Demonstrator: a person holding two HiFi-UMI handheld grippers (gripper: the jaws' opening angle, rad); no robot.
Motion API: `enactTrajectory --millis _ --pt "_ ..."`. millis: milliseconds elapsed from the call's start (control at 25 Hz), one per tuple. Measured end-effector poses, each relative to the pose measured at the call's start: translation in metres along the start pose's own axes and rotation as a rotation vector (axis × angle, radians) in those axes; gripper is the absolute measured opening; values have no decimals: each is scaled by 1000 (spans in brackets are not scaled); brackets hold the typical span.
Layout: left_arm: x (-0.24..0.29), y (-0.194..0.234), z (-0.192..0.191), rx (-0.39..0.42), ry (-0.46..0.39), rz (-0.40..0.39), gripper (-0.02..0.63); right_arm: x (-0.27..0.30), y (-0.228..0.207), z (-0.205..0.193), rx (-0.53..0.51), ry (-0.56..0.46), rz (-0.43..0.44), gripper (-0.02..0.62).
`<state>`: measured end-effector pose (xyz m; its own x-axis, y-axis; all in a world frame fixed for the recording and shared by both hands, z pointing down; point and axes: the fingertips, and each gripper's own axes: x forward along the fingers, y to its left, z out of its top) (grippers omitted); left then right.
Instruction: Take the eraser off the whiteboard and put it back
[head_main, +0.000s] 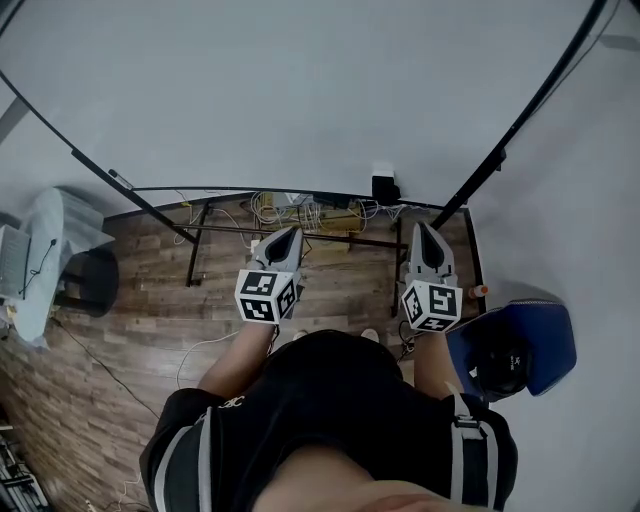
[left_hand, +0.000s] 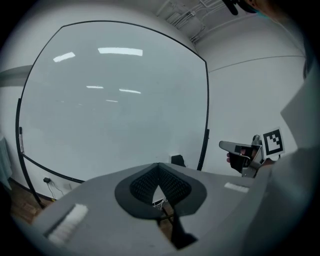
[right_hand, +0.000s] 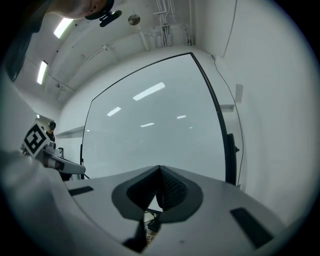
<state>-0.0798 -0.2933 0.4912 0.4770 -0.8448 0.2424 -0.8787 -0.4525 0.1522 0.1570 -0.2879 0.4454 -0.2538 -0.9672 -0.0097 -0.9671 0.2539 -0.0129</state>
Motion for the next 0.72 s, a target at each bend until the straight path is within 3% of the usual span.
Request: enactTrajectory --millis 280,560,720 --pt "-5 -18 14 217 -82 -71 9 1 -6 -4 29 6 -43 6" --pt "-3 -19 1 180 -58 -86 9 6 -9 -4 33 13 -42 6" --pt "-1 -10 -3 116 -49 -70 9 9 -9 -7 15 19 -44 6"
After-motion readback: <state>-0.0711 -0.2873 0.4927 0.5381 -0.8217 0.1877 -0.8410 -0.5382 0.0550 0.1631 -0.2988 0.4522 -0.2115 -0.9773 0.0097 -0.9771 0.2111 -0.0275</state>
